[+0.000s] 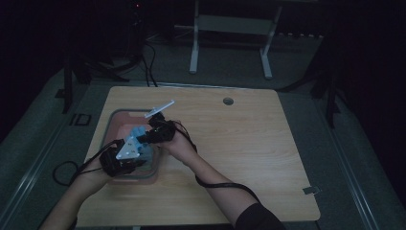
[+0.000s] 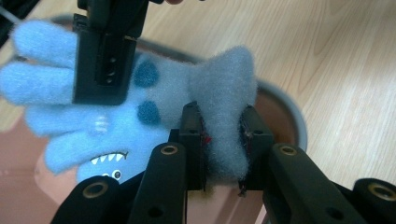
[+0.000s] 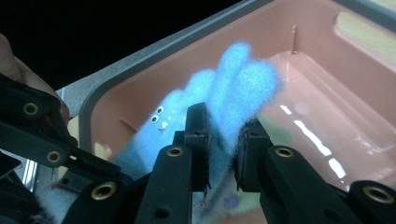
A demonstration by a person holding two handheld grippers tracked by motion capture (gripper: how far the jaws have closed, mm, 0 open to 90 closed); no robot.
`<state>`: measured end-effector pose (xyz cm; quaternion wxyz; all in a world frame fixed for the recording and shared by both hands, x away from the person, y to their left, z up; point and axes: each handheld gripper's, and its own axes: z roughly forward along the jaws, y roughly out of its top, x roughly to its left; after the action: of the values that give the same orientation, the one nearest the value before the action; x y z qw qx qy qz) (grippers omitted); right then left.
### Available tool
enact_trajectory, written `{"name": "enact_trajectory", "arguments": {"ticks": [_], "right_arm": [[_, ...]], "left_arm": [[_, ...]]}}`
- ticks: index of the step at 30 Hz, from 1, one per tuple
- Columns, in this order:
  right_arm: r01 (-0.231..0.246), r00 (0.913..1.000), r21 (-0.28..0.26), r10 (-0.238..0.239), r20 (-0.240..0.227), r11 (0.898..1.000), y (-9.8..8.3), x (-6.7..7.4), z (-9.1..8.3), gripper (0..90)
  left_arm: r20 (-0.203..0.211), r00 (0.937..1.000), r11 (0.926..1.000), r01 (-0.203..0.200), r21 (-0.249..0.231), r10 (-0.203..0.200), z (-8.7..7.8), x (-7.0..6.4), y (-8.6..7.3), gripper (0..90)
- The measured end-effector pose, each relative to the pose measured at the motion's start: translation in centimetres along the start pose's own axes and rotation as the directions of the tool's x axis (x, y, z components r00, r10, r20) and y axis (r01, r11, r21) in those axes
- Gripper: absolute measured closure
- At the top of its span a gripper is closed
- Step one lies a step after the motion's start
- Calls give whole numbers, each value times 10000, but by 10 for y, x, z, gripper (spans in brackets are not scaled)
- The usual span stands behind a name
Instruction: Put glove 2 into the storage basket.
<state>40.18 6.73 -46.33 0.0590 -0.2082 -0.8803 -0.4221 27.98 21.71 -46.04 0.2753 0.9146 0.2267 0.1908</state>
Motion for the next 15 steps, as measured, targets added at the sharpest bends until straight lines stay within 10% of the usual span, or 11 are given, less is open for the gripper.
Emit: {"name": "enact_trajectory", "arguments": {"ticks": [15], "right_arm": [[-306, 9975, 866, 250, 656, 9958, -12, -13, 34, 688]], "left_arm": [[600, 9976, 9944, 278, 1021, -340, 32, 11, -12, 737]]}}
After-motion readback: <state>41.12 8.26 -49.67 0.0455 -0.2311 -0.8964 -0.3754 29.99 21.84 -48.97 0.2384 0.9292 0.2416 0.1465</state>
